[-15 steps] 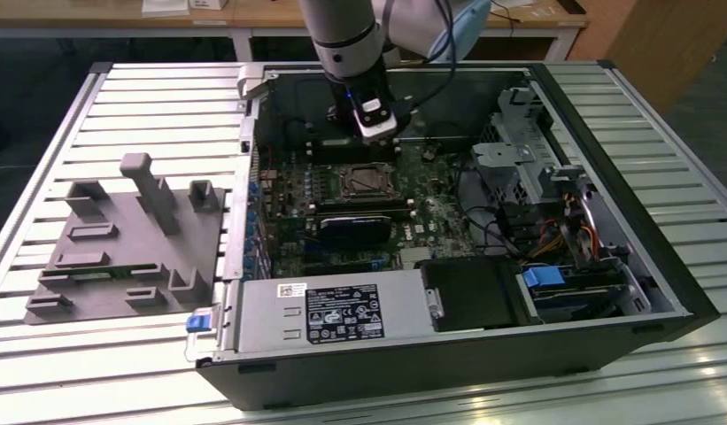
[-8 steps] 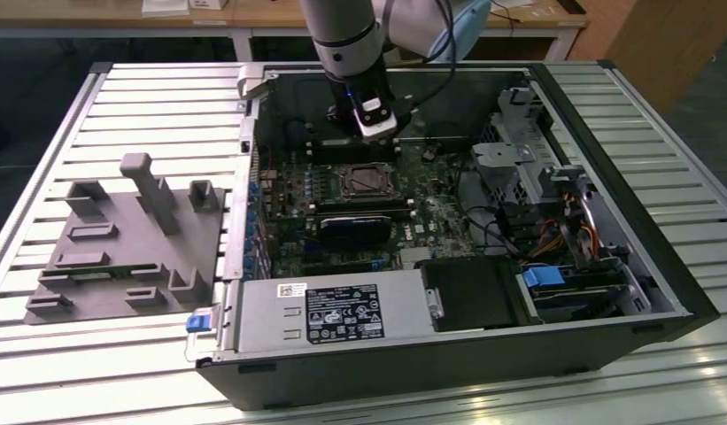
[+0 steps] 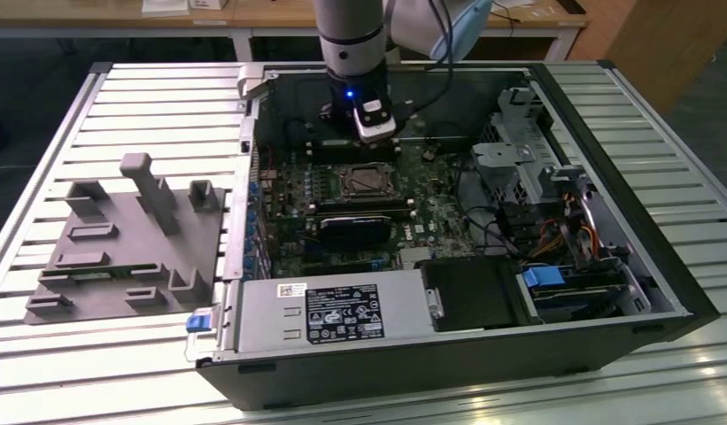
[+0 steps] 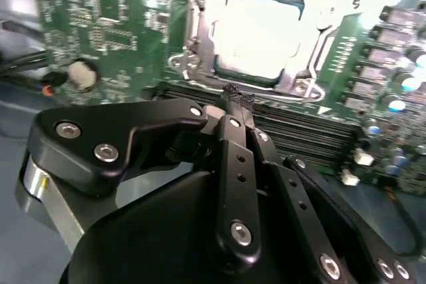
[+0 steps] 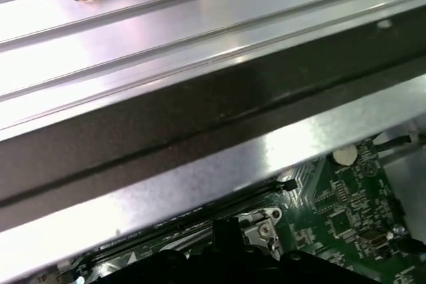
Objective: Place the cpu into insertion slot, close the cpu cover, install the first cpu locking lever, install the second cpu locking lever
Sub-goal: 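Install the first cpu locking lever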
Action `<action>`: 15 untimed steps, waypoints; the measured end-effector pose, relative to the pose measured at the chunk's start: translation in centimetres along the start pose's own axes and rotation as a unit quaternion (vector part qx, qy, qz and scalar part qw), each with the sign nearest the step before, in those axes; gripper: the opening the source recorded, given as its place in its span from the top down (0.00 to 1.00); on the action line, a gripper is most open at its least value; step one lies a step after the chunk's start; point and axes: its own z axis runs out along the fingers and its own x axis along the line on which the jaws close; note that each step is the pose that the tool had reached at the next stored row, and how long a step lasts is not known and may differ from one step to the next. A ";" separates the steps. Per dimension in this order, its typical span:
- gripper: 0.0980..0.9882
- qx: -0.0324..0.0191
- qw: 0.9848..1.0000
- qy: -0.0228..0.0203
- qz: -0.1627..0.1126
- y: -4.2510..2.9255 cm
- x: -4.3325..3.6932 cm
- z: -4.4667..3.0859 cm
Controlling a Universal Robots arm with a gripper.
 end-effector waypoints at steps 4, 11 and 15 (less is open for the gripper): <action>1.00 0.014 1.000 0.008 0.000 -0.01 -0.11 0.02; 1.00 0.047 0.999 -0.004 -0.005 -0.11 -0.16 0.01; 1.00 0.070 0.997 -0.012 -0.008 -0.33 -0.27 0.01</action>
